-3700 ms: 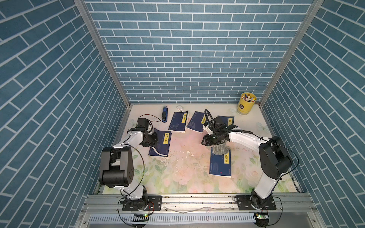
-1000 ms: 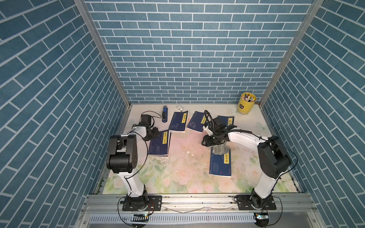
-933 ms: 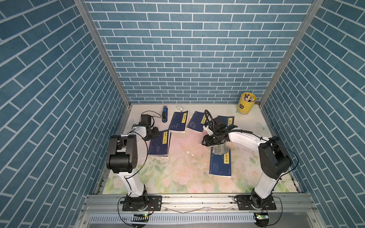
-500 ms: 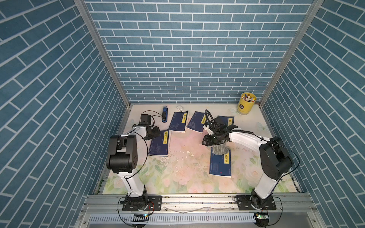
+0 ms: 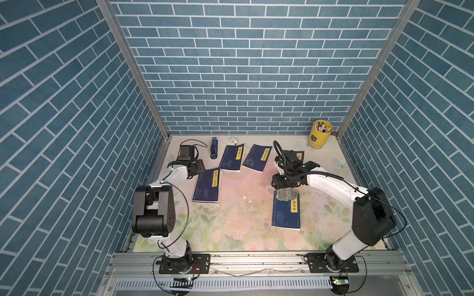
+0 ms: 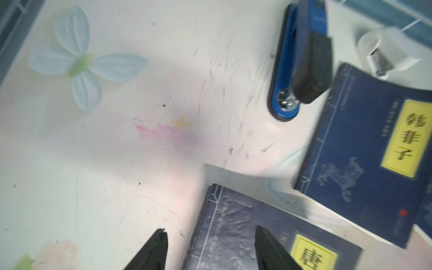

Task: Wipe the cover of the book
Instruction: Place the book on the book, then move the book to the center of the board.

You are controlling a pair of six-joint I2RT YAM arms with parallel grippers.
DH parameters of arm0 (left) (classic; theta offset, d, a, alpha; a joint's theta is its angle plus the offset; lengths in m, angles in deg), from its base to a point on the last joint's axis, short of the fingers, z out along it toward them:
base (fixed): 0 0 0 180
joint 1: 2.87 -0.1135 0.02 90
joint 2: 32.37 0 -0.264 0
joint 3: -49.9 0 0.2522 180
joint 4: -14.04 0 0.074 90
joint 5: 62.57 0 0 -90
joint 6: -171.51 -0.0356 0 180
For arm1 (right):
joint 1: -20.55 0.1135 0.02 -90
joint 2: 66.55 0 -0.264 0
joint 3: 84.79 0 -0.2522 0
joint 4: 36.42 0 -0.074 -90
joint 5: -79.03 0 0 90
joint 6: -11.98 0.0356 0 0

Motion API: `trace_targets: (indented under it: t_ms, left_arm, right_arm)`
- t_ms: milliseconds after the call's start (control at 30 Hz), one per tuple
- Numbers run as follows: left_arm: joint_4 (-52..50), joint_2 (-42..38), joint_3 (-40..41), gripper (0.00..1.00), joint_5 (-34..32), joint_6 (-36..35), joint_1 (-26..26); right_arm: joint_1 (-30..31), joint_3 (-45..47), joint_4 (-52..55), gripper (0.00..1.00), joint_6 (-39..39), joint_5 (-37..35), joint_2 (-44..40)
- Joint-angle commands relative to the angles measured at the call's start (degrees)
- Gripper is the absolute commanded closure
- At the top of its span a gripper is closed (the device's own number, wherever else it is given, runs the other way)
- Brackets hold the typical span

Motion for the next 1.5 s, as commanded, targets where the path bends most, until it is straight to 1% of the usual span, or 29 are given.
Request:
trace_targets:
  t_ms: [0,67,133,267,400,500,667,800,900,1000,1100,1267,1367,1467]
  left_arm:
    - [-0.27,-2.78,-0.33,0.33,-0.41,0.95,4.21]
    - [0.22,-3.96,0.3,0.32,1.01,1.83,7.29]
    - [1.83,-5.05,1.75,0.31,2.66,2.98,11.09]
    - [5.09,-6.16,4.88,0.29,3.82,6.0,20.28]
    - [9.73,-6.59,8.87,0.29,4.66,10.01,28.62]
    - [14.44,-6.91,12.39,0.3,6.45,13.3,32.6]
    - [19.38,-5.33,15.03,0.34,8.13,15.77,38.03]
    - [23.92,-2.79,16.53,0.41,11.68,18.3,40.96]
    - [27.25,-1.12,17.27,0.44,13.22,19.92,42.66]
    - [28.62,0.66,17.0,0.46,13.82,20.29,43.8]
    - [30.03,2.16,16.95,0.49,15.48,20.95,43.85]
    - [29.93,3.16,17.26,0.52,16.31,21.28,44.03]
    - [28.23,3.16,17.11,0.52,16.12,20.77,44.03]
    - [26.18,3.16,17.29,0.54,15.76,20.53,44.03]
  right_arm:
    - [-0.38,2.79,10.32,0.43,4.55,-10.76,-6.16]
    - [-0.38,4.85,12.99,0.42,6.71,-12.41,-8.62]
    - [-0.38,7.52,14.43,0.42,9.14,-12.06,-10.7]
    - [-0.31,14.53,13.74,0.41,15.18,-8.95,-15.25]
    - [-0.29,19.93,11.18,0.42,18.97,-6.6,-18.69]
    - [-0.3,22.01,8.91,0.42,19.65,-5.08,-18.22]
    - [-0.32,25.04,2.76,0.44,19.6,-1.83,-14.55]
    - [-0.29,26.57,-0.59,0.47,19.65,0.05,-12.32]
    - [-0.29,27.18,-2.39,0.5,19.46,0.81,-11.92]
    - [-0.3,27.22,-3.93,0.56,18.57,4.06,-10.9]
    - [0.29,26.28,-4.65,0.63,17.95,5.32,-9.27]
    - [1.91,22.95,-6.12,0.66,17.19,6.0,-5.19]
    - [2.96,19.7,-7.15,0.68,16.96,6.74,-1.6]
    - [4.65,16.53,-7.94,0.69,17.03,7.61,2.07]
